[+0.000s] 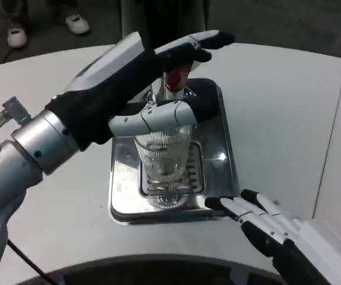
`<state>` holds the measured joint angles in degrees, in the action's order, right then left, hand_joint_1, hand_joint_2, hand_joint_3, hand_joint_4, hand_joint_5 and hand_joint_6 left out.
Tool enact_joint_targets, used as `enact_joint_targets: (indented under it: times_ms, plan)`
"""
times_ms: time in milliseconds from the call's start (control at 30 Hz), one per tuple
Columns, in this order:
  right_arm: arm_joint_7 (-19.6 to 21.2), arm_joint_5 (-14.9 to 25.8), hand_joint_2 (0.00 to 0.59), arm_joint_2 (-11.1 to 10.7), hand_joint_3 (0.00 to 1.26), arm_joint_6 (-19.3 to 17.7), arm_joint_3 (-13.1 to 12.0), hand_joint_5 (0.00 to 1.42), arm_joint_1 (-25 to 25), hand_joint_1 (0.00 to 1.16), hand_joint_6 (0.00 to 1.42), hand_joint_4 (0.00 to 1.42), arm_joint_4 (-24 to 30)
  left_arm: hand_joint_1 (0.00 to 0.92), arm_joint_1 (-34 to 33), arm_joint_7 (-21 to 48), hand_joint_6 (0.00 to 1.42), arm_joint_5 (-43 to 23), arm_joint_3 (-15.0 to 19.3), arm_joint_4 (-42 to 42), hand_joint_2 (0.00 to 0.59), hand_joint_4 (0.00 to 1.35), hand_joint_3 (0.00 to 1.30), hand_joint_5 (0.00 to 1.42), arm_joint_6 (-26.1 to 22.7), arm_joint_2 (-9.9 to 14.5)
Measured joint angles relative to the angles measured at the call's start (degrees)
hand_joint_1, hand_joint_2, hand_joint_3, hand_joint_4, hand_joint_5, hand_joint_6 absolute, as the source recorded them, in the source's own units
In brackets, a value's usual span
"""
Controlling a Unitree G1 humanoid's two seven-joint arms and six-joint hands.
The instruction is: Grasp the cup under the faucet to collect the drink, then remove the cup.
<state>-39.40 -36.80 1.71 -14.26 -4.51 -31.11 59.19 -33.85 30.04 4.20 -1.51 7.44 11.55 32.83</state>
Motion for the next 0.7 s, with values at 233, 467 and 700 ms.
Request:
enact_joint_targets:
  times_ms: [233,467,700]
  plan:
    - [0.6,0.0,0.474,0.0,0.12,0.0,0.4,0.00,-0.3,0.48,0.00,0.08,0.0,0.000,0.5,0.0,0.07,1.4,-0.1,0.4,0.100,0.10,0.16,0.15,1.2,0.7]
    - [1.2,-0.6,0.474,0.0,0.12,0.1,1.5,0.00,-0.3,0.48,0.00,0.09,0.0,0.000,0.6,-0.1,0.06,2.9,-0.1,-0.5,0.100,0.10,0.16,0.15,2.8,0.7]
    - [1.8,-2.4,0.436,0.0,0.13,2.2,3.0,0.02,0.4,0.58,0.01,0.11,0.0,0.000,0.6,-0.5,0.06,3.1,-0.2,-1.4,0.075,0.09,0.17,0.14,3.4,0.7]
